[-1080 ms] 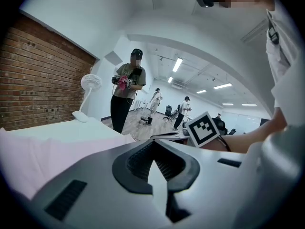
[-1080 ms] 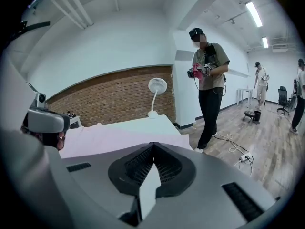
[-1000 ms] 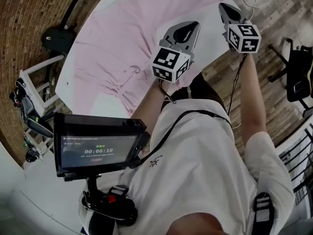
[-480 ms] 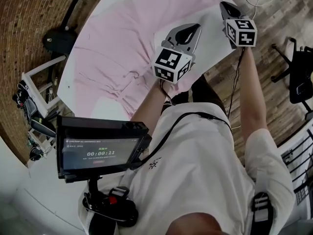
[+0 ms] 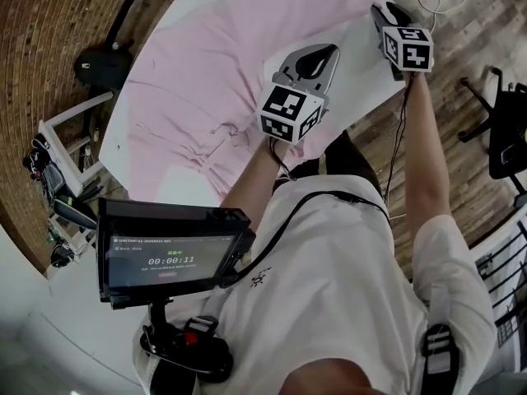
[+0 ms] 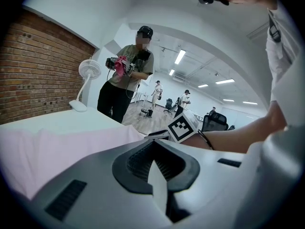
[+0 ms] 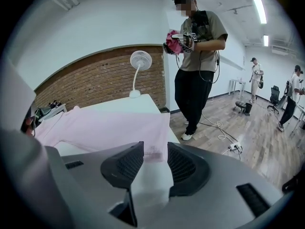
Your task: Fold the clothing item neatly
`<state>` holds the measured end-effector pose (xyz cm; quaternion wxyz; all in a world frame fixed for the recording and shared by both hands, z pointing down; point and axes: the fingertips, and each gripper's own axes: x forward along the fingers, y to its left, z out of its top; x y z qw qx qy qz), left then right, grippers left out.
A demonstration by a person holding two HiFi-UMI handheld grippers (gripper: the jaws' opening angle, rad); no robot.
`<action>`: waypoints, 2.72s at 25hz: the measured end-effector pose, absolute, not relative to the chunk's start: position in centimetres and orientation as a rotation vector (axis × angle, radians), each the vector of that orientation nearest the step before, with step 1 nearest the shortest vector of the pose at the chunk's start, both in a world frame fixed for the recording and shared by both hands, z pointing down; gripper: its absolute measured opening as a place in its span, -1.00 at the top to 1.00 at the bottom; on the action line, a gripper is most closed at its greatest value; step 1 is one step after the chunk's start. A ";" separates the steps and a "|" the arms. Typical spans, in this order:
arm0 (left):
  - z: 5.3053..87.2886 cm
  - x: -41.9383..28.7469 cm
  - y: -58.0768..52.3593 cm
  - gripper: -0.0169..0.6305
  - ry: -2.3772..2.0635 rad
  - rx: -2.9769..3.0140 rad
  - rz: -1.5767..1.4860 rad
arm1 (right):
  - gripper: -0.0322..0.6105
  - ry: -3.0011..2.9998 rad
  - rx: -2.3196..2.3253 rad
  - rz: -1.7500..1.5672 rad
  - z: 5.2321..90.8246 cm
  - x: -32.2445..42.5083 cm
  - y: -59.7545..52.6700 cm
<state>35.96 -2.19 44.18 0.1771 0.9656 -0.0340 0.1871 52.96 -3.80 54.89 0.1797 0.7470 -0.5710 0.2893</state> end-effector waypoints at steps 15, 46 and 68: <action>44.2 35.1 -3.3 0.94 -0.155 2.736 0.521 | 0.50 -1.532 2.085 0.972 57.2 53.8 -4.0; 39.9 25.7 -5.1 0.94 -0.383 2.742 0.437 | 0.78 -1.647 2.053 0.633 47.1 48.7 -7.8; 38.2 20.8 -6.0 0.94 -0.493 2.749 0.403 | 0.78 -1.776 1.981 0.451 41.9 43.1 -12.2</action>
